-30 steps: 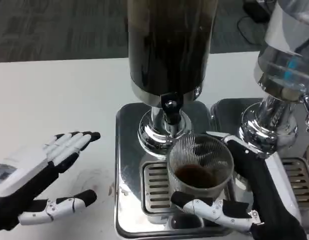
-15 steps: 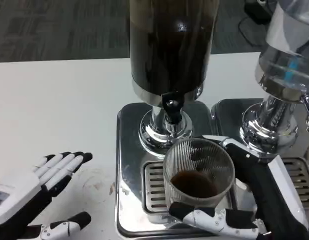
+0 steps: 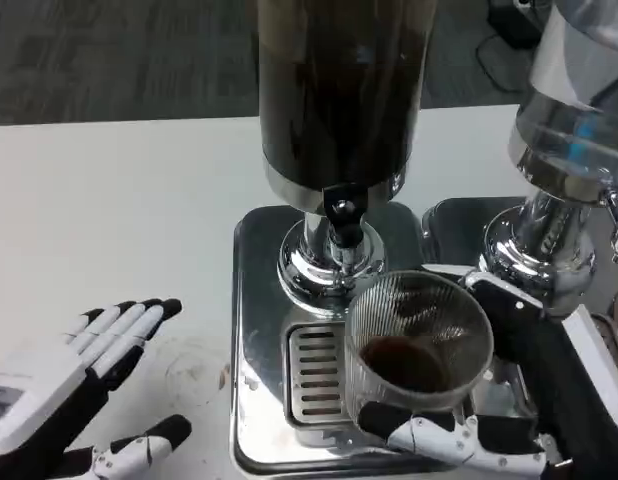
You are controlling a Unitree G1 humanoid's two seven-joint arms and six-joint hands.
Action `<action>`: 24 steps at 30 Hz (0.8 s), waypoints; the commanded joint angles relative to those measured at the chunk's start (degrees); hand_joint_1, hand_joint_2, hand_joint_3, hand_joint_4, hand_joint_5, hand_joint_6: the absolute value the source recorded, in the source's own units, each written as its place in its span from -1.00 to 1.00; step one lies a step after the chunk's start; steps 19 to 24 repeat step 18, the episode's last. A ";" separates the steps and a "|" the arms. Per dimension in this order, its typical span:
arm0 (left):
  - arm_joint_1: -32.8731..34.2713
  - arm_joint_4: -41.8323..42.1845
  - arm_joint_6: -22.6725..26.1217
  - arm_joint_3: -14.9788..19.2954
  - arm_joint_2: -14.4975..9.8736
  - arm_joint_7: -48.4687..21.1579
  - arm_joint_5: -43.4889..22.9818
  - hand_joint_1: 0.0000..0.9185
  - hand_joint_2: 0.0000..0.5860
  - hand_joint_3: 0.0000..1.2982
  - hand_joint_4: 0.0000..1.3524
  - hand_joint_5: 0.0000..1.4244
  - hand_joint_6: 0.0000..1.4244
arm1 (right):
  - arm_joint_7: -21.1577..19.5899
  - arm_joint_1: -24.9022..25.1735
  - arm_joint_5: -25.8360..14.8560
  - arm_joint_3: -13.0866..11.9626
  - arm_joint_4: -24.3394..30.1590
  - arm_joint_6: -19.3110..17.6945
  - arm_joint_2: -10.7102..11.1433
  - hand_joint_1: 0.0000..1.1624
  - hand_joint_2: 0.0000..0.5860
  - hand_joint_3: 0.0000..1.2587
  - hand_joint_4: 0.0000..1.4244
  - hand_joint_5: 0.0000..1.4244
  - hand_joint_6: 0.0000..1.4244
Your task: Grasp the cup under the faucet to collect the drink, then remove the cup.
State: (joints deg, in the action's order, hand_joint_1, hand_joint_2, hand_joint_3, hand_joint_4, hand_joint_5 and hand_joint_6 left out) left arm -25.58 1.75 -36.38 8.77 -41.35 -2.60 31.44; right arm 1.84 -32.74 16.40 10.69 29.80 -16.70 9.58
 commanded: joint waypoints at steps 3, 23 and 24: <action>-1.36 2.14 1.87 0.38 0.95 -0.16 0.22 -1.00 -0.16 -1.00 -1.00 -1.00 -1.00 | 0.11 -0.32 -2.25 -0.95 1.60 -1.33 -0.34 0.73 -0.63 -0.07 -0.05 0.29 0.83; -2.54 3.13 2.02 1.02 1.23 0.65 1.28 -1.00 -0.16 -1.00 -1.00 -1.00 -1.00 | 0.00 -0.22 -1.80 -0.67 0.93 -1.80 -0.54 0.74 -0.63 -0.05 -0.05 0.29 0.83; -2.54 3.13 2.02 1.02 1.23 0.65 1.28 -1.00 -0.16 -1.00 -1.00 -1.00 -1.00 | 0.00 -0.22 -1.80 -0.67 0.93 -1.80 -0.54 0.74 -0.63 -0.05 -0.05 0.29 0.83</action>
